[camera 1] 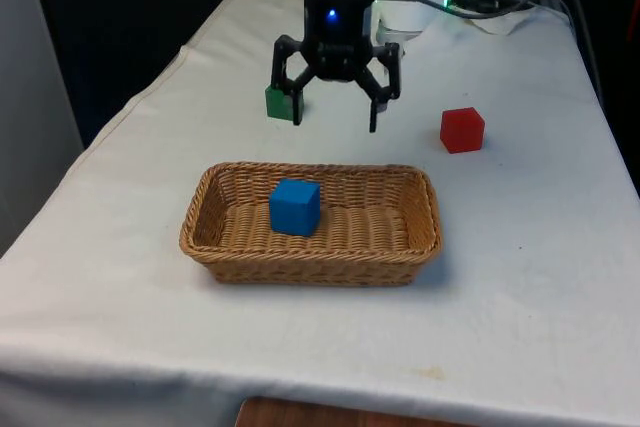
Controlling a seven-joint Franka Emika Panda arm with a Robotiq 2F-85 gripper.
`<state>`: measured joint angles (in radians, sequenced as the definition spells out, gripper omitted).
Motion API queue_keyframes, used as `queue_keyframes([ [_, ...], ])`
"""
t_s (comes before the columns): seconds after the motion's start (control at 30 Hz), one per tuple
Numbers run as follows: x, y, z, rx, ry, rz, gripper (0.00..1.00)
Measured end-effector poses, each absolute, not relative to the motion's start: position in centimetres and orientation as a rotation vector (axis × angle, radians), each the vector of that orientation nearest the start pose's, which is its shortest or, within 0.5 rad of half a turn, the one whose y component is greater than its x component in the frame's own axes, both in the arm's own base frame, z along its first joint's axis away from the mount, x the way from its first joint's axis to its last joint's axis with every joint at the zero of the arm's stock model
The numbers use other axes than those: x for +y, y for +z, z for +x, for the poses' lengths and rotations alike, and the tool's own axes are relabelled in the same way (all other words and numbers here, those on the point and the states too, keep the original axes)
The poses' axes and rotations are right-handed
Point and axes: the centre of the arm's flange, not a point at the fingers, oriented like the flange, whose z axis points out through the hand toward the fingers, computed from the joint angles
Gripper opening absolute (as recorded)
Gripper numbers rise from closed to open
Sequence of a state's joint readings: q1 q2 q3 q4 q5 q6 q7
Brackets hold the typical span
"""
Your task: Pick up exactly two blocks and place them into the basket.
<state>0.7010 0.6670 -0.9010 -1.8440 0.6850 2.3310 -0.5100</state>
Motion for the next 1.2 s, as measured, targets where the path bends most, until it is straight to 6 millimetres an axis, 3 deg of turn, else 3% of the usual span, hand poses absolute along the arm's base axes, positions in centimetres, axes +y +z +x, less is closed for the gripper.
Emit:
queue_keyframes([
  [1.2, 2.7, 31.3, 61.0, -0.021, -0.144, -3.123, 1.00],
])
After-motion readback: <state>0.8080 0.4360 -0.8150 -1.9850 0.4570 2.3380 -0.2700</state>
